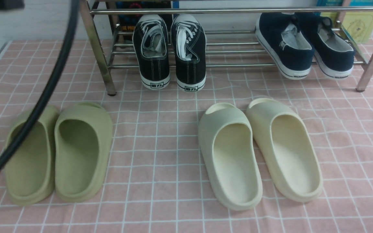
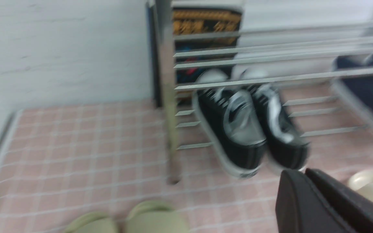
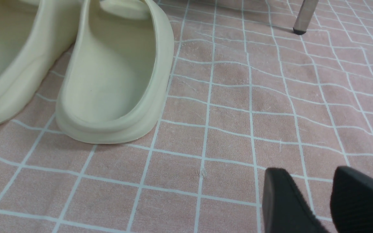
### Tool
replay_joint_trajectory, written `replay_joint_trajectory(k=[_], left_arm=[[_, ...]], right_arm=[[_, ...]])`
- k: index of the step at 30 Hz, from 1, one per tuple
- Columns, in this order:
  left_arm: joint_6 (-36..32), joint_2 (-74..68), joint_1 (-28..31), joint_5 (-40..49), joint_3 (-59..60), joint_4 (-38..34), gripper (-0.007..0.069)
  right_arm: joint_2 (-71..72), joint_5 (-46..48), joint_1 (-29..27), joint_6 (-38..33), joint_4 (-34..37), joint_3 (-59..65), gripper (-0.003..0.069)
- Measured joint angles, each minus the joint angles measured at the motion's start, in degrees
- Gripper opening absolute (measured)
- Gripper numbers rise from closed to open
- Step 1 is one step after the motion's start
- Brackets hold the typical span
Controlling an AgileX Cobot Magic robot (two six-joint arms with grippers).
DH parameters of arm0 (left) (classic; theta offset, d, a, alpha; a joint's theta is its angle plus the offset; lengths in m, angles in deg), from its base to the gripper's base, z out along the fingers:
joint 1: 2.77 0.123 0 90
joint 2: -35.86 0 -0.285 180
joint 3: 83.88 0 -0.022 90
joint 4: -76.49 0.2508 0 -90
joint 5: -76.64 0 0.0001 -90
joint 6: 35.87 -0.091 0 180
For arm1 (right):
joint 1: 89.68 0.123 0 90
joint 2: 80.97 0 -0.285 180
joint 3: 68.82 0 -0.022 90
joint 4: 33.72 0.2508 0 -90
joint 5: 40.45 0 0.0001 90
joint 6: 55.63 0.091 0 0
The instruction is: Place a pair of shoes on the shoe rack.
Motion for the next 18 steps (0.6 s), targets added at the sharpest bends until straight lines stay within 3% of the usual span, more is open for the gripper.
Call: replay_joint_trajectory(k=[2, 6, 12, 18], left_arm=[[4.4, 7.9, 0.0, -8.6, 13.6, 3.2, 0.0043], [7.9, 15.2, 0.0, -11.8, 25.9, 4.4, 0.0043], [9.7, 23.7, 0.0, -12.6, 29.9, 4.5, 0.0043], [6.6, 36.9, 0.0, -15.8, 29.0, 5.5, 0.0043]], right_arm=[[0.0, 0.0, 0.0, 0.0, 0.0, 0.0, 0.0238], [0.0, 0.0, 0.0, 0.0, 0.0, 0.0, 0.0238], [0.0, 0.0, 0.0, 0.0, 0.0, 0.0, 0.0238], [0.0, 0.0, 0.0, 0.0, 0.0, 0.0, 0.0238]])
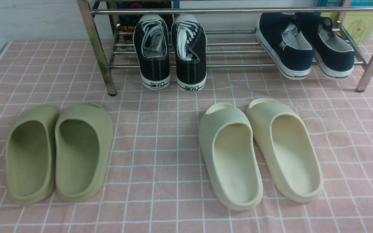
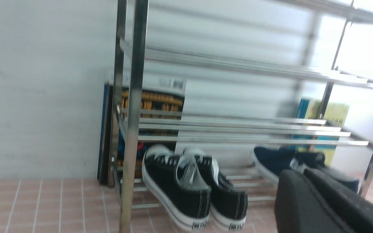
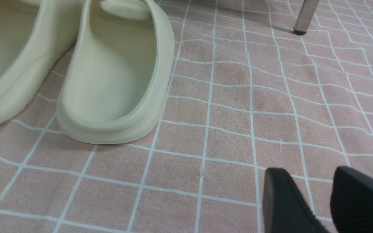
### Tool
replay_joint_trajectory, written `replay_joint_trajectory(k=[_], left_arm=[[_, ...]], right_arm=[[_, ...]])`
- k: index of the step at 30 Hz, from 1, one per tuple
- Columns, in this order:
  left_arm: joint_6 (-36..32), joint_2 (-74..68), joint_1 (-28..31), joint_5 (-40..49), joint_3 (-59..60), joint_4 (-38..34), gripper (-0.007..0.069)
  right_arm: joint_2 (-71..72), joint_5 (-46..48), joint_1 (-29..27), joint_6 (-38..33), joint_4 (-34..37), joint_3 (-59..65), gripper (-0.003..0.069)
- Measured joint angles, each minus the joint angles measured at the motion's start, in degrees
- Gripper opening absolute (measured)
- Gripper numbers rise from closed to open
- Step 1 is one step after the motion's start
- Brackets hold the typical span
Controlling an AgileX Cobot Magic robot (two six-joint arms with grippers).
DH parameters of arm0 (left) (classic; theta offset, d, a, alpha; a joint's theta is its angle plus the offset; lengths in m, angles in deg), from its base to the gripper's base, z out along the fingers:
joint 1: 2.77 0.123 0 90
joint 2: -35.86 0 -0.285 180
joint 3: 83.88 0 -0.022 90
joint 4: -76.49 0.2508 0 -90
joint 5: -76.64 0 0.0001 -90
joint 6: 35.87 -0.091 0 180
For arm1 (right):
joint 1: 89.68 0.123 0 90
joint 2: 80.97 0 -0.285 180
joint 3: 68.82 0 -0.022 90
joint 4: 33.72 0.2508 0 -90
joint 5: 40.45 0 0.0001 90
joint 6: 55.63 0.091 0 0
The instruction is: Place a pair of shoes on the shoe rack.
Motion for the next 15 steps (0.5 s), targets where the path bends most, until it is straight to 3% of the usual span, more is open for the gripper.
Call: replay_joint_trajectory(k=[6, 10, 11, 12, 13, 15], left_arm=[[-2.3, 8.0, 0.0, 3.8, -0.3, -2.7, 0.0043], [-10.0, 10.8, 0.0, 11.0, -0.4, -17.4, 0.0022], [-10.8, 10.8, 0.0, 11.3, -0.4, -17.4, 0.0022], [-17.1, 10.8, 0.0, 13.4, -0.4, -24.3, 0.0021], [-18.0, 10.8, 0.0, 14.0, -0.4, -26.1, 0.0021], [-32.1, 10.8, 0.0, 17.4, -0.4, -39.4, 0.0021]], right_arm=[[0.0, 0.0, 0.0, 0.0, 0.0, 0.0, 0.0238], [0.0, 0.0, 0.0, 0.0, 0.0, 0.0, 0.0238], [0.0, 0.0, 0.0, 0.0, 0.0, 0.0, 0.0238], [0.0, 0.0, 0.0, 0.0, 0.0, 0.0, 0.0238], [0.0, 0.0, 0.0, 0.0, 0.0, 0.0, 0.0239], [0.0, 0.0, 0.0, 0.0, 0.0, 0.0, 0.0238]])
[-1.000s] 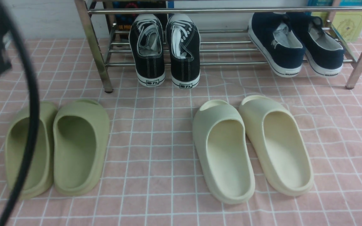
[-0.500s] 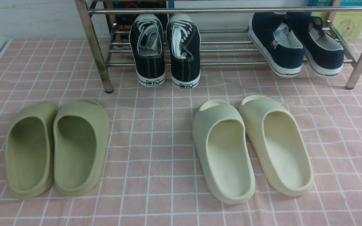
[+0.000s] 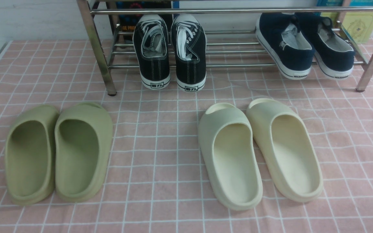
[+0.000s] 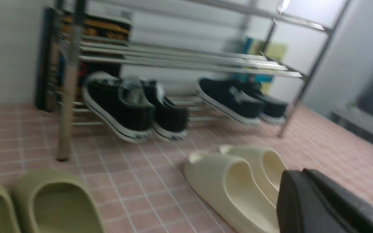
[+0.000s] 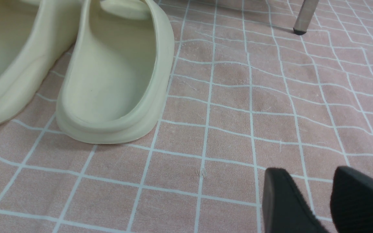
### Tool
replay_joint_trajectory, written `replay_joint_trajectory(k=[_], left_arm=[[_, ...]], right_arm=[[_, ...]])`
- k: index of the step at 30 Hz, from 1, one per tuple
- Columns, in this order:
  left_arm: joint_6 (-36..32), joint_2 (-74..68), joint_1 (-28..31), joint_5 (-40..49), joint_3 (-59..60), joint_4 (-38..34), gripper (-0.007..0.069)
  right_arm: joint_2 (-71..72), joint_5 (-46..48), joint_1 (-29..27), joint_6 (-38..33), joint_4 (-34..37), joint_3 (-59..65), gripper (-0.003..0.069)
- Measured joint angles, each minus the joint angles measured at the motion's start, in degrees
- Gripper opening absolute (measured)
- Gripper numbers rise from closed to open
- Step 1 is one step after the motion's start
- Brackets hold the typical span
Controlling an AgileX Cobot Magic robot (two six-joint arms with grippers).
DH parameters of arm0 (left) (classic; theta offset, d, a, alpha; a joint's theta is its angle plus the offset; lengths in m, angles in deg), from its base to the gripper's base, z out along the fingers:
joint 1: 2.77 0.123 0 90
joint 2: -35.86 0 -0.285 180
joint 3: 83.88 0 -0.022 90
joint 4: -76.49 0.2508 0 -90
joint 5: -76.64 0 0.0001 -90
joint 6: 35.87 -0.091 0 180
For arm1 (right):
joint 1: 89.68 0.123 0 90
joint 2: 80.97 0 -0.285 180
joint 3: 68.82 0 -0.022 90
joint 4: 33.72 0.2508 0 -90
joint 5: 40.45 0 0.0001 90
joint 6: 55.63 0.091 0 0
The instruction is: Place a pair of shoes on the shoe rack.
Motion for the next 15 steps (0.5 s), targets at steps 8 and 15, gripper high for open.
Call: replay_joint_trajectory(k=[8, 15], left_arm=[[-22.8, 0.0, 0.0, -3.1, 0.0, -14.2, 0.0021], [-25.1, -0.3, 0.0, -7.8, 3.7, -6.0, 0.0022]], right_arm=[[0.0, 0.0, 0.0, 0.0, 0.0, 0.0, 0.0238], [0.0, 0.0, 0.0, 0.0, 0.0, 0.0, 0.0238]])
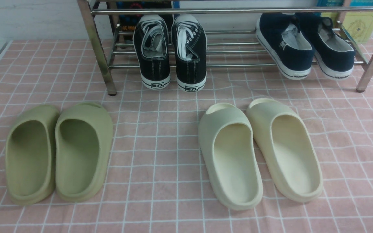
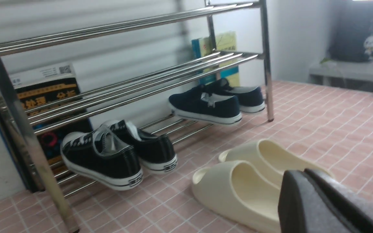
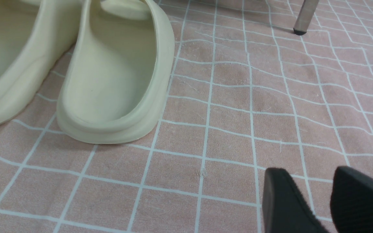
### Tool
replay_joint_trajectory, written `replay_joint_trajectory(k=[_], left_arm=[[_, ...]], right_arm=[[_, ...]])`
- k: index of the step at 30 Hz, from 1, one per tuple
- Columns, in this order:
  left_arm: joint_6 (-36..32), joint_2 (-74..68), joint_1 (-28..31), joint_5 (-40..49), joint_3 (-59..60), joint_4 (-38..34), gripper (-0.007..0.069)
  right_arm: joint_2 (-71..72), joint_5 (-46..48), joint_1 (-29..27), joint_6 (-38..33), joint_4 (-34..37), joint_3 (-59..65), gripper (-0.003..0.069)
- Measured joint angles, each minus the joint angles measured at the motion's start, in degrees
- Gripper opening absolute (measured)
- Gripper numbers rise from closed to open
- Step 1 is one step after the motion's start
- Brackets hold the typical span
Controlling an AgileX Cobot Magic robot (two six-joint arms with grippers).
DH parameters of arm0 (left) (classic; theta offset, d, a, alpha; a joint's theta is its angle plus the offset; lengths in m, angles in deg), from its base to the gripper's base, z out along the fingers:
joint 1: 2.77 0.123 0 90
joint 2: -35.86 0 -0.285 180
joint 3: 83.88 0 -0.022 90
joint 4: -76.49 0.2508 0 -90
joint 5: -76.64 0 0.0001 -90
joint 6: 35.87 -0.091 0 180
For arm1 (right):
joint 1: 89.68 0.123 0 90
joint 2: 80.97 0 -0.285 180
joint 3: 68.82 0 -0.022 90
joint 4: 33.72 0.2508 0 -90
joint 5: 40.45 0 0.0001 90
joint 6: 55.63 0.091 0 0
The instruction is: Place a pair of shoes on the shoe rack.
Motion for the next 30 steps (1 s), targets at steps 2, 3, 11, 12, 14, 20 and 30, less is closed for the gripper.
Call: replay_joint_trajectory(k=[2, 3, 11, 12, 14, 20, 30], left_arm=[[-0.1, -0.1, 0.0, -0.2, 1.8, 2.4, 0.0022], [-0.2, -0.1, 0.0, -0.2, 2.7, 3.3, 0.0022], [-0.2, -0.1, 0.0, -0.2, 8.2, 5.7, 0.0032], [-0.2, -0.1, 0.0, -0.2, 8.9, 5.6, 0.0034], [-0.2, -0.1, 0.0, -0.2, 10.2, 5.6, 0.0034], [-0.2, -0.1, 0.0, -0.6, 13.9, 5.7, 0.0039], [-0.2, 0.0, 7.8, -0.7, 25.7, 5.4, 0.0043]], right_arm=[[0.0, 0.0, 0.0, 0.0, 0.0, 0.0, 0.0238], [0.0, 0.0, 0.0, 0.0, 0.0, 0.0, 0.0238], [0.0, 0.0, 0.0, 0.0, 0.0, 0.0, 0.0238], [0.0, 0.0, 0.0, 0.0, 0.0, 0.0, 0.0238], [0.0, 0.0, 0.0, 0.0, 0.0, 0.0, 0.0238], [0.0, 0.0, 0.0, 0.0, 0.0, 0.0, 0.0238], [0.0, 0.0, 0.0, 0.0, 0.0, 0.0, 0.0238]])
